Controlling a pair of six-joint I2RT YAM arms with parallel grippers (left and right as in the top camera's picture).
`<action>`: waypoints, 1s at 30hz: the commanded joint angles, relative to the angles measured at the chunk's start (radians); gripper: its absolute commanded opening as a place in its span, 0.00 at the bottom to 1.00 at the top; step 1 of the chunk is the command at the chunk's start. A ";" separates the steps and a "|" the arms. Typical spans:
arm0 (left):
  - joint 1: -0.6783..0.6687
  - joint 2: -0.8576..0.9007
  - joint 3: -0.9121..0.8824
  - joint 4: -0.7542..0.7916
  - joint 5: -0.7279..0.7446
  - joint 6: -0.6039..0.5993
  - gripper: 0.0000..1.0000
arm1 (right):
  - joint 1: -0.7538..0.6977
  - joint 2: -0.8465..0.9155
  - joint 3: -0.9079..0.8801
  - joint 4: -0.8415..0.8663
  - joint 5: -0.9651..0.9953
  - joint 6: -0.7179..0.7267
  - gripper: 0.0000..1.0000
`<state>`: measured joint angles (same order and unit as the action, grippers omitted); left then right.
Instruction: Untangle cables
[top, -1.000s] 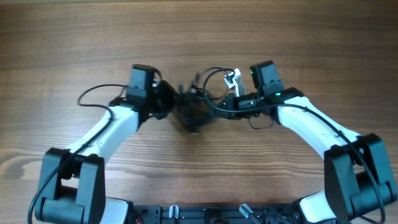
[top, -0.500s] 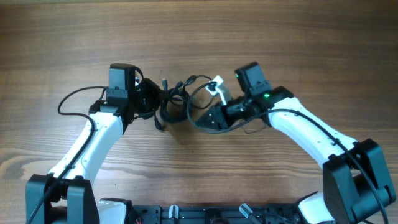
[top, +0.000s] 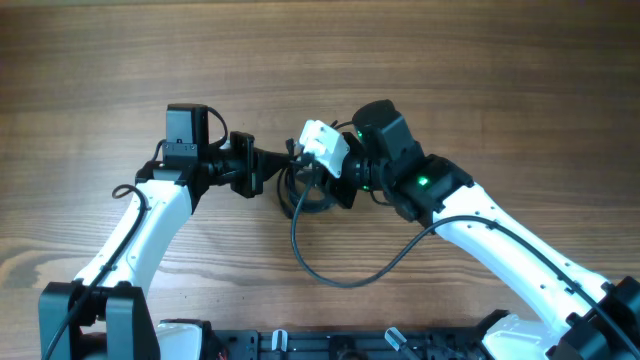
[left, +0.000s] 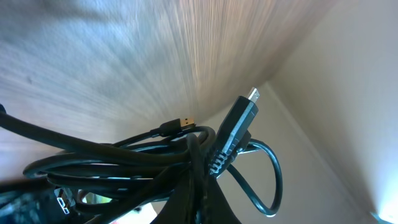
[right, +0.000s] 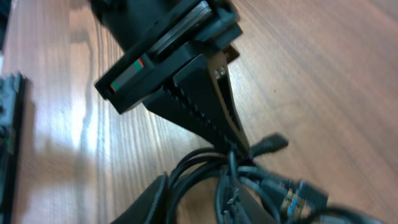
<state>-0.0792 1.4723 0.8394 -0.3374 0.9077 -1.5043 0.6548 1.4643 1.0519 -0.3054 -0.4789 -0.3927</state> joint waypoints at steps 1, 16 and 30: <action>0.004 -0.014 -0.004 0.004 0.124 -0.048 0.04 | 0.035 -0.004 0.016 0.003 0.134 -0.161 0.35; 0.003 -0.014 -0.004 0.008 0.124 0.009 0.04 | 0.039 0.002 0.013 -0.035 0.299 -0.245 0.54; 0.003 -0.014 -0.004 0.008 0.124 0.009 0.04 | 0.038 0.002 0.003 -0.078 0.240 -0.240 0.60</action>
<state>-0.0792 1.4723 0.8394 -0.3344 0.9936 -1.5089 0.6914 1.4647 1.0519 -0.3656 -0.2607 -0.6304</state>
